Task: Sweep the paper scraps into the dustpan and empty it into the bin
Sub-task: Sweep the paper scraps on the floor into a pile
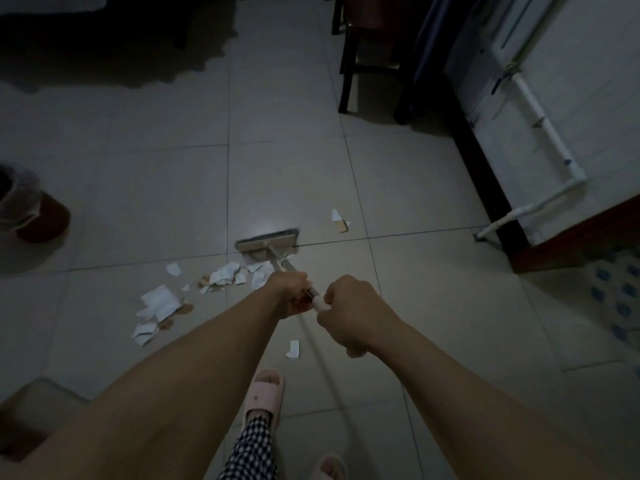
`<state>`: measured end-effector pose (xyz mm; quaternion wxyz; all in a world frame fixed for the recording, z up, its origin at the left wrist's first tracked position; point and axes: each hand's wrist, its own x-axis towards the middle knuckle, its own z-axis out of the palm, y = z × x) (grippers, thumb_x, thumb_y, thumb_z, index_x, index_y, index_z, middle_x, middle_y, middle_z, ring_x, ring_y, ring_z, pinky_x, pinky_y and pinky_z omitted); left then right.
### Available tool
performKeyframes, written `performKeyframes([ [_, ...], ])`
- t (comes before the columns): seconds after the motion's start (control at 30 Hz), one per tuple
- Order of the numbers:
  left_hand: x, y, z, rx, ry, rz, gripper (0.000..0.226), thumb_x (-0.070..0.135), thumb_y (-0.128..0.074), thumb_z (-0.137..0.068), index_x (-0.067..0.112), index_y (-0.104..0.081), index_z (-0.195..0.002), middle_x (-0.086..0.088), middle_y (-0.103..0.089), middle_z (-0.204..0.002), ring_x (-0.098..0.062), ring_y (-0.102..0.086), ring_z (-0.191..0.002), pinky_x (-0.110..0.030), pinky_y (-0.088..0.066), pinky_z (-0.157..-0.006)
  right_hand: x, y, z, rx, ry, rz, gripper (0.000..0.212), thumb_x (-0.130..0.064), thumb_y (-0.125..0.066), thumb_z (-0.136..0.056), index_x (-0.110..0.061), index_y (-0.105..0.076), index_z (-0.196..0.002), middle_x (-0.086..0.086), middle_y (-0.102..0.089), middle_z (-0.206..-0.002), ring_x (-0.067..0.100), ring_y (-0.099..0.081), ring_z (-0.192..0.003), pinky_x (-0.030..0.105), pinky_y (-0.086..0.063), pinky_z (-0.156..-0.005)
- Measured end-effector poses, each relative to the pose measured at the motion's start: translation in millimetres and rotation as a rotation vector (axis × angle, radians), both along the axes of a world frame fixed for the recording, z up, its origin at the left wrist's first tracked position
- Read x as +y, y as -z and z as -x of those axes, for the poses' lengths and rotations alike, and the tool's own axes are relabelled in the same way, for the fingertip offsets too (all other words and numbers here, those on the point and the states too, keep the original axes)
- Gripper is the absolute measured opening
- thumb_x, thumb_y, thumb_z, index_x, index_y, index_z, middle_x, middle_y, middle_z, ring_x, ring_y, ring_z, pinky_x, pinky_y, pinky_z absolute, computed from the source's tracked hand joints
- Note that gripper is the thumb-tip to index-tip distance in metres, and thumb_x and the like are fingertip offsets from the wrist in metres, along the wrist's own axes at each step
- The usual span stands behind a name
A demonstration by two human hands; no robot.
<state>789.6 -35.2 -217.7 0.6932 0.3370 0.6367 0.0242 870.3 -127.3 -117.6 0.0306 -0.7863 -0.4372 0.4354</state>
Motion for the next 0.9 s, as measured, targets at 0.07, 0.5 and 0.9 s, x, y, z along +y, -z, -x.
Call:
performKeyframes([
  [0.07, -9.2, -10.0, 0.4, 0.002, 0.004, -0.009, 0.018, 0.006, -0.043, -0.100, 0.001, -0.050, -0.084, -0.009, -0.042, -0.059, -0.009, -0.045, -0.023, -0.014, -0.039, -0.029, -9.9, -7.2, 0.4, -0.014, 0.009, -0.042, 0.011, -0.019, -0.054, -0.090, -0.008, -0.056, -0.091, 0.009, -0.058, -0.082, 0.027, -0.060, -0.062, 0.033, -0.057, -0.059],
  [0.5, -10.7, -54.0, -60.2, 0.003, 0.090, -0.065, 0.020, -0.002, -0.046, -0.096, 0.001, -0.051, -0.076, -0.009, -0.047, -0.062, -0.011, -0.047, -0.040, -0.021, -0.044, -0.040, -26.4, -34.7, -42.6, -0.071, 0.158, -0.121, 0.018, -0.022, -0.051, -0.090, -0.011, -0.062, -0.101, 0.009, -0.063, -0.093, 0.028, -0.064, -0.075, 0.038, -0.059, -0.073],
  [0.9, 61.5, -10.3, -134.4, 0.067, 0.274, -0.121, 0.025, -0.005, -0.054, -0.090, -0.001, -0.054, -0.065, -0.013, -0.053, -0.066, -0.019, -0.050, -0.054, -0.015, -0.041, -0.028, 44.9, 8.4, -80.8, -0.008, 0.445, -0.146, 0.021, -0.022, -0.048, -0.094, -0.007, -0.061, -0.101, 0.014, -0.065, -0.098, 0.031, -0.067, -0.084, 0.027, -0.044, -0.065],
])
